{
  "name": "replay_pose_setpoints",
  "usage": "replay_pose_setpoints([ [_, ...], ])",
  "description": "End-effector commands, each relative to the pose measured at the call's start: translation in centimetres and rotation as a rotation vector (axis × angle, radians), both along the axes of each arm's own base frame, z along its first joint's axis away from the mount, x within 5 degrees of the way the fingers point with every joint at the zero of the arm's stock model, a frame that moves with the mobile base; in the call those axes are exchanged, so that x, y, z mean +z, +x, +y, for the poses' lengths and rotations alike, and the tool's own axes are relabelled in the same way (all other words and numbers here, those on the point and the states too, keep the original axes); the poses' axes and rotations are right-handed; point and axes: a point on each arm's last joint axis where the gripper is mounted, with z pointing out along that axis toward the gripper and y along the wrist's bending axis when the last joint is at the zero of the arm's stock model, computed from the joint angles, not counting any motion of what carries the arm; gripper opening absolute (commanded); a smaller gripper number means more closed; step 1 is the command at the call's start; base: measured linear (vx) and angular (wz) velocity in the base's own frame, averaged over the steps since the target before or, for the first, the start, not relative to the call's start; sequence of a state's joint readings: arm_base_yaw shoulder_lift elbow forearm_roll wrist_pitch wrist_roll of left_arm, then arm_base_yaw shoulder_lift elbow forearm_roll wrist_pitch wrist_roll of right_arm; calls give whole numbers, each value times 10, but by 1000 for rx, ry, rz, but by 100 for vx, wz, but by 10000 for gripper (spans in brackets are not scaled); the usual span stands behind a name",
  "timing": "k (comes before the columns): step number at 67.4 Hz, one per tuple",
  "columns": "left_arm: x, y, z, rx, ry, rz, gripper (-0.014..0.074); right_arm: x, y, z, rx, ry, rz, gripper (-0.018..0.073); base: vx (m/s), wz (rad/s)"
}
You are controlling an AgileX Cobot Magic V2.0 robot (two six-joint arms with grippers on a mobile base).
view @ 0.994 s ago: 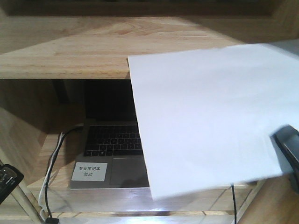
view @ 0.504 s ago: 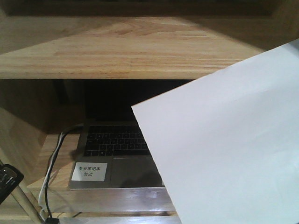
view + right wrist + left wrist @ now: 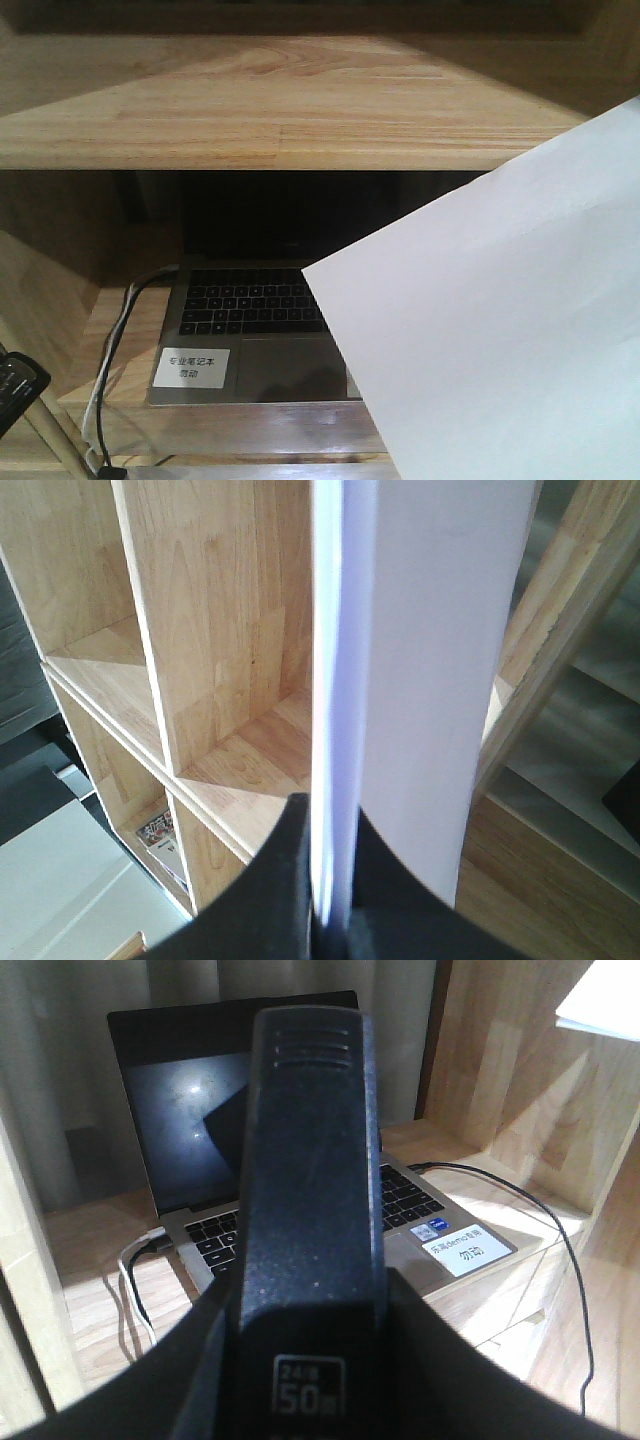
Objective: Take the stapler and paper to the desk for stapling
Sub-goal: 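Drive the base away from the shelf toward the wooden desk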
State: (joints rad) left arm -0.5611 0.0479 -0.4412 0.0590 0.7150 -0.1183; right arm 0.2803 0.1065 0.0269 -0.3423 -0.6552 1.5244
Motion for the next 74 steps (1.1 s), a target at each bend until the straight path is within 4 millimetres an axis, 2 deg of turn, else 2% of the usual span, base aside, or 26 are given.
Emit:
replay_pose_setpoints([
  [1,20,0,-1,-11,-71,-116,-6,3,-2,0,15,21,-41,-2,0,0],
  [74,20,0,-1,-10,-71,-116,-6,3,-2,0,16,22,-43,-2,-4,3],
])
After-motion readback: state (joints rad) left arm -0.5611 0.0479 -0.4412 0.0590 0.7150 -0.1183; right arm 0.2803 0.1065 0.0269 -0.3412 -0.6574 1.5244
